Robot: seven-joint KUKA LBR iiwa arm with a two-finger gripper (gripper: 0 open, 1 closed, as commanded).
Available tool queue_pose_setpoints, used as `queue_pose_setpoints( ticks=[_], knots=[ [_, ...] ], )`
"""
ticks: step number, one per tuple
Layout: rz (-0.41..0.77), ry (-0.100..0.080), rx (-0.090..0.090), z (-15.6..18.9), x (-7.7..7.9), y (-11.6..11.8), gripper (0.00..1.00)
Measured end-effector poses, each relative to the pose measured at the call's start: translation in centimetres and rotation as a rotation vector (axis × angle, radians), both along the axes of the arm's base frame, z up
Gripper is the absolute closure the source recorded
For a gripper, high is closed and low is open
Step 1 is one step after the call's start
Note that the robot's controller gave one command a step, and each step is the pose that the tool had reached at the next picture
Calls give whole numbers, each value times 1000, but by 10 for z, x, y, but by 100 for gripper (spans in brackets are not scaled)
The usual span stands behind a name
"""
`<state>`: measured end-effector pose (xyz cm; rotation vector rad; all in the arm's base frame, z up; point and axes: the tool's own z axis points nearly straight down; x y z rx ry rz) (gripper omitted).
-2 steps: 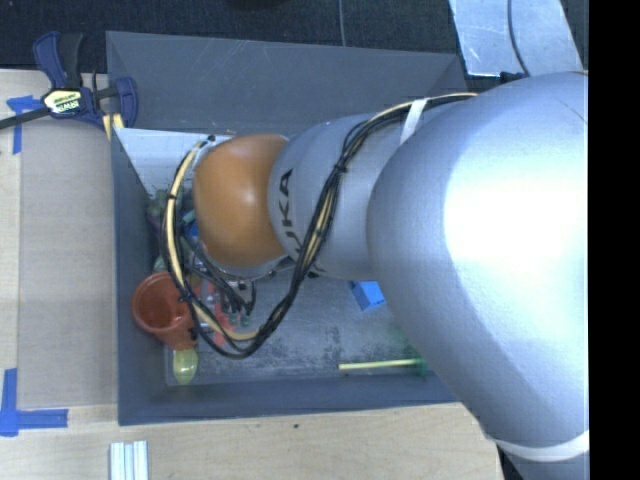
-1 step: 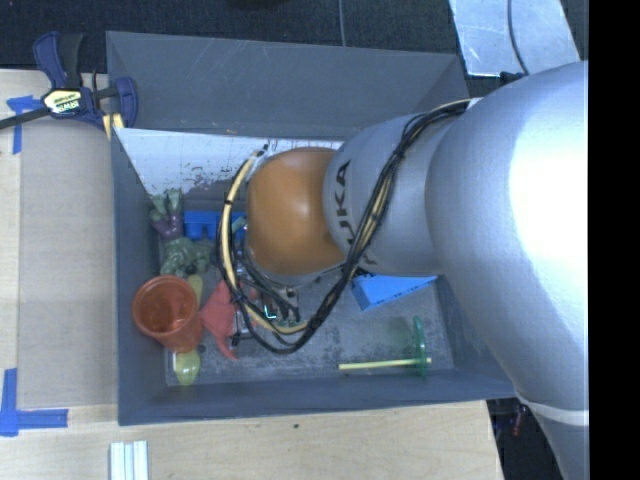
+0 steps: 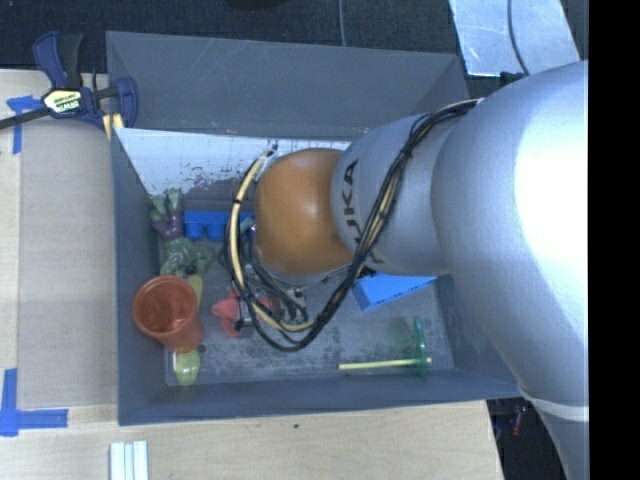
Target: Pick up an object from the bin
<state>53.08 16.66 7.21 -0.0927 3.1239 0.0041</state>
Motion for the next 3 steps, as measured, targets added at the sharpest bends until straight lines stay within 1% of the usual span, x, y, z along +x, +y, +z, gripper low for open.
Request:
queue_pose_setpoints(
  ticks=[1,2,3],
  knots=[
    [0,0,0,0,0,0,100],
    [-1,6,-2,67,-18,-4,100],
    [166,-7,-2,57,-12,-13,100]
  ],
)
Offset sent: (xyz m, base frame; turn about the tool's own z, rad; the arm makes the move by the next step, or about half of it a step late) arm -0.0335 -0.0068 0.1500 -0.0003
